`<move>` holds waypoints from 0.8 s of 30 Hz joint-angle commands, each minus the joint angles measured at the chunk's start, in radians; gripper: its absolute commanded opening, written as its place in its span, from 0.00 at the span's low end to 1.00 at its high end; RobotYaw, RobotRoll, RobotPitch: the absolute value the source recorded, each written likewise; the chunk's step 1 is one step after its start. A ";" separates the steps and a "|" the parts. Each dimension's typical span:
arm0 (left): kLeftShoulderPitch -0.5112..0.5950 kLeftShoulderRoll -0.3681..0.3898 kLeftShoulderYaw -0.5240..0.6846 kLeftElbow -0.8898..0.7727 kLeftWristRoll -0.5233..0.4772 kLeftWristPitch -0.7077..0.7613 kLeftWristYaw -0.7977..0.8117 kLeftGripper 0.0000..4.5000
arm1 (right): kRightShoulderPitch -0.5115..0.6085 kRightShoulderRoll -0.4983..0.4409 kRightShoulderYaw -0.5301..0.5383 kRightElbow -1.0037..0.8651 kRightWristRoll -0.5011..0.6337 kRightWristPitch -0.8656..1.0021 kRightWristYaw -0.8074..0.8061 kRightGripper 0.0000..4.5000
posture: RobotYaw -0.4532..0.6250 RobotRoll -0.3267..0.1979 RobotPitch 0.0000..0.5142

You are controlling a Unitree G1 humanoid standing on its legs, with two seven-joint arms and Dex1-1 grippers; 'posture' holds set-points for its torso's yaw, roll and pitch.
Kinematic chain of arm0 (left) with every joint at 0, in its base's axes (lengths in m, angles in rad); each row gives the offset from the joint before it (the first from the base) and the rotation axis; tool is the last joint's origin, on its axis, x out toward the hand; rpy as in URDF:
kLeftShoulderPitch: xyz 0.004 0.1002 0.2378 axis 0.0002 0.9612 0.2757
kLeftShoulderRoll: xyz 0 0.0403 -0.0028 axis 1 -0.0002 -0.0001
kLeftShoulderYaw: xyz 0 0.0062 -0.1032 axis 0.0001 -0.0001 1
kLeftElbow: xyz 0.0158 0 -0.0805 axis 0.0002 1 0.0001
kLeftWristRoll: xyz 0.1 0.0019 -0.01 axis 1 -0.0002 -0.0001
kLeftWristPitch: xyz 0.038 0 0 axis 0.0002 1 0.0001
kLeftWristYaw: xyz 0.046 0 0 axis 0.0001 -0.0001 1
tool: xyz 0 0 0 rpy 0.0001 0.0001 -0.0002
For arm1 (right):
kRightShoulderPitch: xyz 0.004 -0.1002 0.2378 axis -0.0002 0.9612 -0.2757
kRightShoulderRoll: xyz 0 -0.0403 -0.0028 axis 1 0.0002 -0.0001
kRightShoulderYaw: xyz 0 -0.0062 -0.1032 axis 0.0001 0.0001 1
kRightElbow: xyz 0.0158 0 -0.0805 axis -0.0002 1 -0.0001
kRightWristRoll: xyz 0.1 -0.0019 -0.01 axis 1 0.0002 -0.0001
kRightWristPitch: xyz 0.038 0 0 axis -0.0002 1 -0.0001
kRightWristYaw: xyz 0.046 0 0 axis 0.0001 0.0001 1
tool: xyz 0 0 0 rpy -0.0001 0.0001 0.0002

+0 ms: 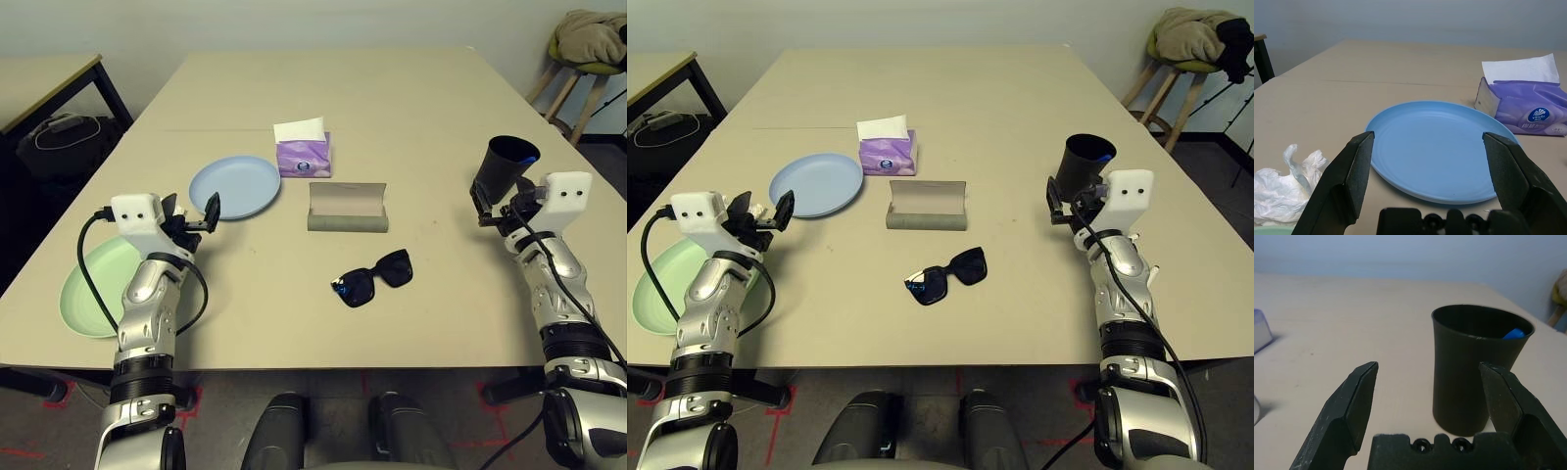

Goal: Organize and tidy the items on the table.

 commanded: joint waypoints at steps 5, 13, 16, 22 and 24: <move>-0.003 0.017 -0.002 -0.022 -0.008 0.028 -0.013 1.00 | 0.038 -0.008 -0.020 -0.051 0.025 0.003 -0.005 0.99 | 0.53 0.62 0.14; -0.013 0.045 -0.009 -0.069 -0.045 0.084 -0.077 1.00 | 0.060 -0.022 0.004 -0.121 0.101 0.030 0.151 0.99 | 0.54 0.62 0.14; -0.010 0.058 -0.013 -0.087 -0.069 0.128 -0.113 1.00 | 0.058 -0.036 0.019 -0.149 0.136 0.069 0.236 0.99 | 0.55 0.62 0.13; 0.008 0.072 -0.013 -0.104 -0.055 0.149 -0.121 1.00 | 0.049 -0.062 0.067 -0.198 0.162 0.114 0.391 0.99 | 0.55 0.62 0.13; 0.015 0.072 -0.011 -0.094 -0.036 0.139 -0.104 1.00 | 0.049 -0.077 0.091 -0.213 0.163 0.119 0.452 0.99 | 0.55 0.62 0.13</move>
